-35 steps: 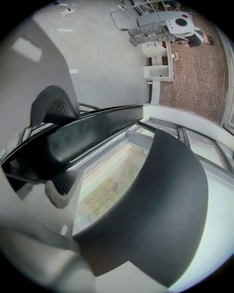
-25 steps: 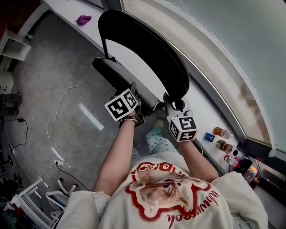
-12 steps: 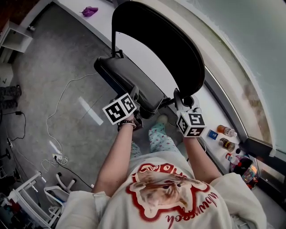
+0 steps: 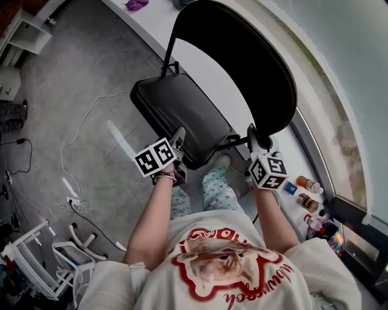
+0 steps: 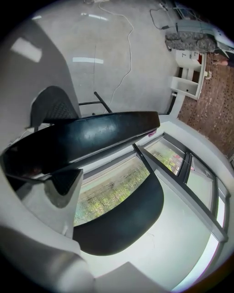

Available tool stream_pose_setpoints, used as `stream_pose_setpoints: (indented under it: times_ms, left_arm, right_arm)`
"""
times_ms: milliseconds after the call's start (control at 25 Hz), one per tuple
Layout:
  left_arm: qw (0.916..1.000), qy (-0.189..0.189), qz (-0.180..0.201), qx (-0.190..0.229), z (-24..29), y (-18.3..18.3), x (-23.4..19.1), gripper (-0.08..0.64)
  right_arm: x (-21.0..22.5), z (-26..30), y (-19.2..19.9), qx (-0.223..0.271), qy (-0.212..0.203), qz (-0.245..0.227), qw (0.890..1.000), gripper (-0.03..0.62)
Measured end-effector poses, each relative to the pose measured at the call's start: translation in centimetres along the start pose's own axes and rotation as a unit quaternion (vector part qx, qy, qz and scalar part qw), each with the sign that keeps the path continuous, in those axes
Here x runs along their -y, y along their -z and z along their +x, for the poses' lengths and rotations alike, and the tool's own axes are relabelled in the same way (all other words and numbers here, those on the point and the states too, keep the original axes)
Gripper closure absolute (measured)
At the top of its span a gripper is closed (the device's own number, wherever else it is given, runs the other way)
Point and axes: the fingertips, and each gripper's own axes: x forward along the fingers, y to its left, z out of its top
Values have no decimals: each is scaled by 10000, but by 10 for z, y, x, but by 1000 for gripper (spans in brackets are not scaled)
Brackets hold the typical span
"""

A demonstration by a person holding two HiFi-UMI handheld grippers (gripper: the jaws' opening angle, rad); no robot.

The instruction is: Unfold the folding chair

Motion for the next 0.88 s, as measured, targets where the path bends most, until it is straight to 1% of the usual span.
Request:
stream_pose_setpoints:
  times_ms: [120, 200, 320, 440, 640, 760, 880]
  left_arm:
    - [9999, 88, -46, 27, -2, 3, -11, 265]
    - [9998, 117, -142, 0, -2, 9, -19, 267]
    - [9992, 133, -364, -128, -2, 18, -37, 267]
    - [9980, 231, -532, -265, 0, 25, -54, 267]
    - [9963, 456, -662, -310, 0, 36, -77, 267]
    - [9938, 631, -788, -462, 0, 42, -93, 270]
    - [9910, 796, -898, -593, 0, 48, -107, 273]
  right_arm:
    - [1, 2, 5, 24, 110, 89, 9999, 477]
    - [5, 2, 8, 1, 161, 113, 9998, 479]
    - [10, 6, 15, -89, 261, 187, 9994, 479]
    - [15, 12, 23, -141, 456, 319, 9984, 479]
    - [24, 17, 32, 10, 694, 504, 9963, 480]
    - [27, 21, 40, 50, 855, 596, 9945, 480]
    - [29, 25, 43, 218, 1027, 630, 9925, 482]
